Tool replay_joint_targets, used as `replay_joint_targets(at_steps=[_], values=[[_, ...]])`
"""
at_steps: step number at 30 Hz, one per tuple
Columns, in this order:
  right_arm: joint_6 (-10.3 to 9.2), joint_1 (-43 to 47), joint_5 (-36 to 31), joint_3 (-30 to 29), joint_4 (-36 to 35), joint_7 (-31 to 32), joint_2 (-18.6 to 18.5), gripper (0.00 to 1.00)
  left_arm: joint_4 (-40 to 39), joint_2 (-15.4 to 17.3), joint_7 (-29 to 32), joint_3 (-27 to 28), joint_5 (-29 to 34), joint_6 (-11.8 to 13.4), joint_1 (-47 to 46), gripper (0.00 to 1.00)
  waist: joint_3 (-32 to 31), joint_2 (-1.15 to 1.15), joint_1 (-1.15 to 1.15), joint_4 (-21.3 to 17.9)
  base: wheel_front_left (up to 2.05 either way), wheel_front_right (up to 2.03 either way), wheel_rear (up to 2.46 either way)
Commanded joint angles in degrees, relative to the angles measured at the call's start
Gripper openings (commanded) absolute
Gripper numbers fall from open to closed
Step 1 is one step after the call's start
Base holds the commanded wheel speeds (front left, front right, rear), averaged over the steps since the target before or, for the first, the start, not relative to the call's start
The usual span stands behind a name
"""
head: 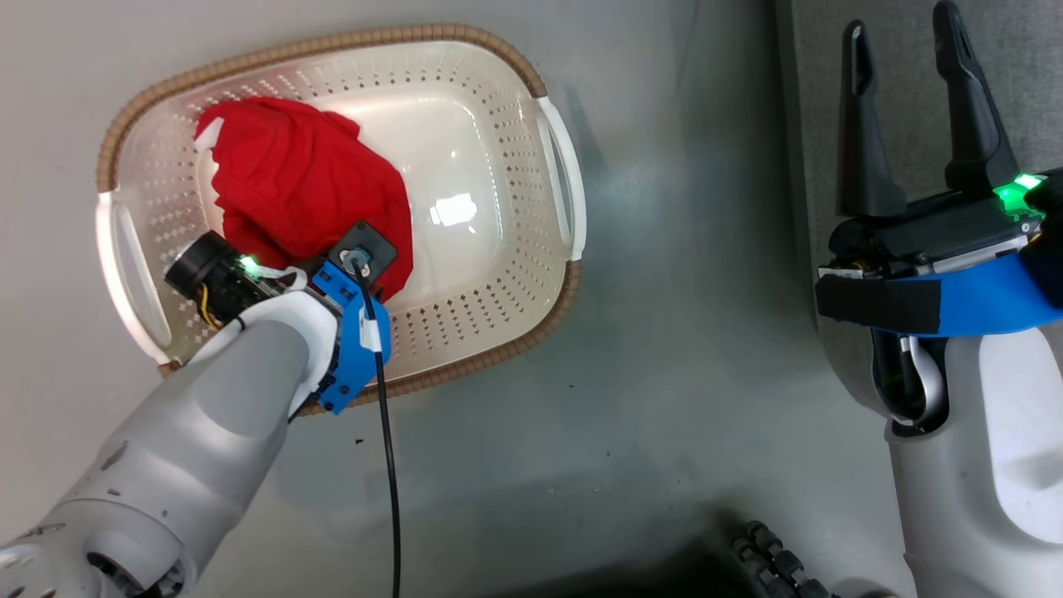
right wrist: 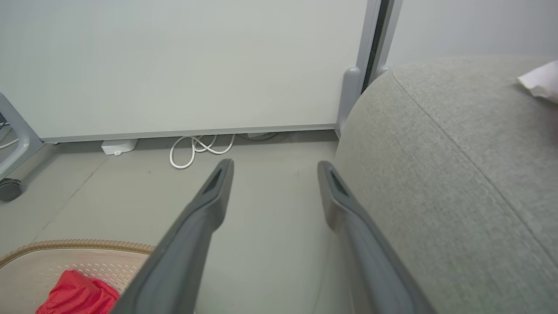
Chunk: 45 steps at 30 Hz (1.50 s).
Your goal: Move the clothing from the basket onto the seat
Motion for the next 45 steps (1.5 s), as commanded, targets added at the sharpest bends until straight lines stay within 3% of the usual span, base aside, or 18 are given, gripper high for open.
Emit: replay_joint_targets(at_steps=[1,11,12,13,14,15,22,37,45], values=[[0.01,-1.0,0.1,-0.1,-0.4,0.0,0.1,1.00,0.0,0.5,0.3,-0.5,-0.2,-0.1,-1.3,1.00,1.2,0.00,-0.01,-0.2,0.00,0.00,0.00],[0.01,-1.9,0.2,-0.5,-1.1,0.0,0.1,1.00,1.5,0.7,1.3,-2.4,-1.7,-0.1,-3.0,1.00,4.7,0.00,-0.01,-0.5,0.00,0.00,0.00],[0.01,-1.9,0.2,-0.5,-1.1,0.0,0.1,1.00,1.5,0.6,1.4,-2.5,-1.8,-0.1,-3.1,0.82,4.9,0.00,-0.01,-0.5,0.00,0.00,0.00],[0.01,-2.0,0.1,-0.5,-1.1,0.0,0.1,1.00,1.4,0.5,1.2,-2.6,-1.8,-0.1,-3.2,0.45,4.9,0.00,-0.01,-0.4,0.00,0.00,0.00],[0.01,-2.1,0.0,-0.5,-1.0,0.0,0.1,1.00,1.3,0.5,0.6,-2.6,-1.6,-0.1,-3.5,0.27,5.0,0.00,-0.01,-0.3,0.00,0.00,0.00],[0.01,-2.2,0.0,-0.5,-1.0,0.0,0.1,1.00,1.3,0.5,0.3,-2.7,-1.4,-0.1,-3.6,0.00,5.0,0.00,-0.01,-0.3,0.00,0.00,0.00],[0.01,-2.4,-0.3,-0.7,-0.3,0.0,0.1,1.00,1.2,-0.2,-2.9,-3.0,-2.0,-0.1,-3.7,0.00,3.5,0.00,-0.01,0.7,0.00,0.00,0.00],[0.01,0.5,-2.4,-1.7,1.4,0.0,0.0,1.00,-0.6,-4.3,-17.4,-2.6,-7.8,-0.1,-4.6,0.00,-5.9,0.00,-0.01,5.1,0.00,0.00,0.00],[0.01,3.1,-3.7,-2.7,2.8,0.0,0.0,1.00,-5.8,-4.9,-19.9,1.9,-8.3,0.2,-5.2,0.00,-13.0,0.00,-0.01,7.4,0.00,0.00,0.00]])
